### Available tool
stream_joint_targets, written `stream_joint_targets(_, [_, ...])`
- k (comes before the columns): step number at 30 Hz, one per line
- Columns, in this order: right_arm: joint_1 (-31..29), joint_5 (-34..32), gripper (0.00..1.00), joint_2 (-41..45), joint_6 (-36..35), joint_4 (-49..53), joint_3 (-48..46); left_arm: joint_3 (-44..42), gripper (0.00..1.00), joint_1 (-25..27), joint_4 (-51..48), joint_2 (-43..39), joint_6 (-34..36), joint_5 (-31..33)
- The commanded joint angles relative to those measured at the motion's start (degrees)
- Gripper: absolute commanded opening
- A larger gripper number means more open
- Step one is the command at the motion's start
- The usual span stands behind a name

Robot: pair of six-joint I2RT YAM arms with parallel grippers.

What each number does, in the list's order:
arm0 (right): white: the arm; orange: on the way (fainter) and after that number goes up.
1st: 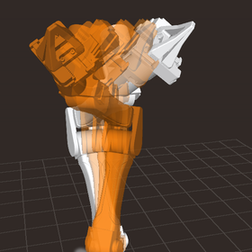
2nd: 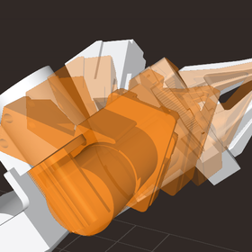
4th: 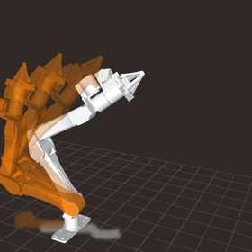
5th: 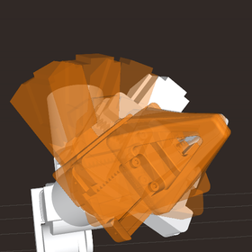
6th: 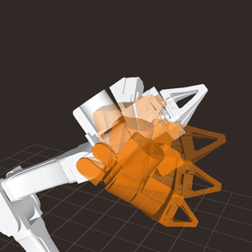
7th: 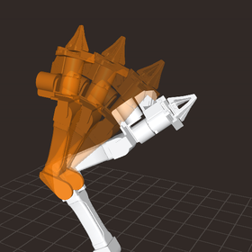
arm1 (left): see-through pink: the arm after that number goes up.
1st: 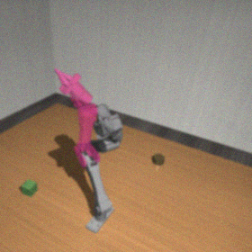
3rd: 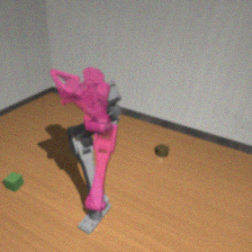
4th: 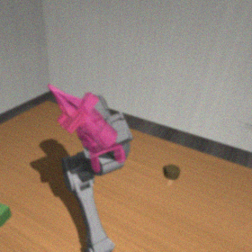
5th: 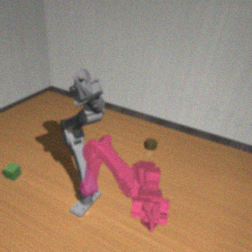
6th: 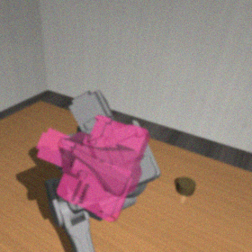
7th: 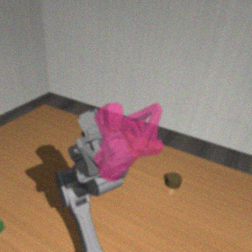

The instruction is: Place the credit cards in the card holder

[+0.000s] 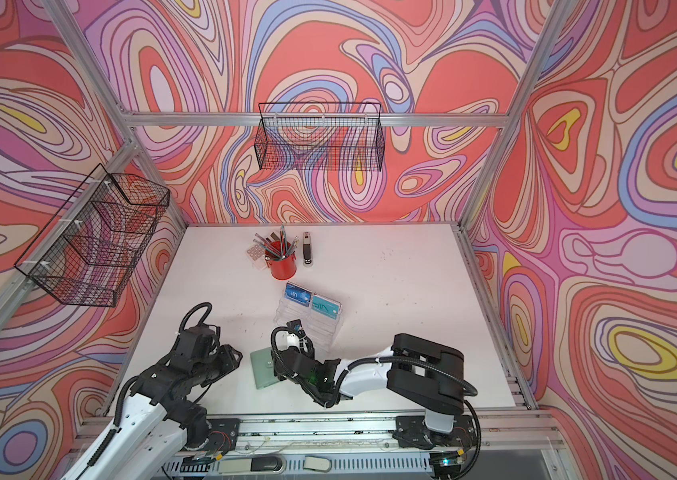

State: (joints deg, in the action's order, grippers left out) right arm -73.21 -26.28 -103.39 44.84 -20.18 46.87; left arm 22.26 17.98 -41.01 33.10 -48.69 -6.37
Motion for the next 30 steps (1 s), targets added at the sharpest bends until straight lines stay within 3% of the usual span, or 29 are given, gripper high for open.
stream_joint_targets(1, [-0.4, -1.4, 0.67, -2.23, 5.07, -3.08, -1.48, -1.54, 0.44, 0.21, 2.24, -0.04, -1.94, -4.61])
stream_joint_targets(7, [-0.41, -0.22, 0.66, -4.79, 5.61, -5.96, -2.04, -5.04, 0.37, 3.12, 10.03, 3.72, -4.69, -10.79])
stream_joint_targets(13, [-0.44, 1.66, 0.62, -5.6, 6.39, -6.13, -1.72, -6.46, 0.33, 10.19, 10.55, 2.68, -8.7, -5.73])
stream_joint_targets(17, [-0.36, 2.21, 0.59, -5.34, 6.94, -6.39, -2.31, -9.32, 0.33, 11.37, 13.74, 3.18, -10.83, -6.25])
stream_joint_targets(21, [-0.62, 2.82, 0.57, -4.93, 7.53, -7.15, -3.09, -8.74, 0.3, 11.73, 10.81, 4.34, -10.78, -3.3])
stream_joint_targets(30, [-0.94, 3.27, 0.6, -3.8, 6.16, -6.77, -3.45, -9.89, 0.33, 11.73, 14.23, 7.97, -10.63, -1.68])
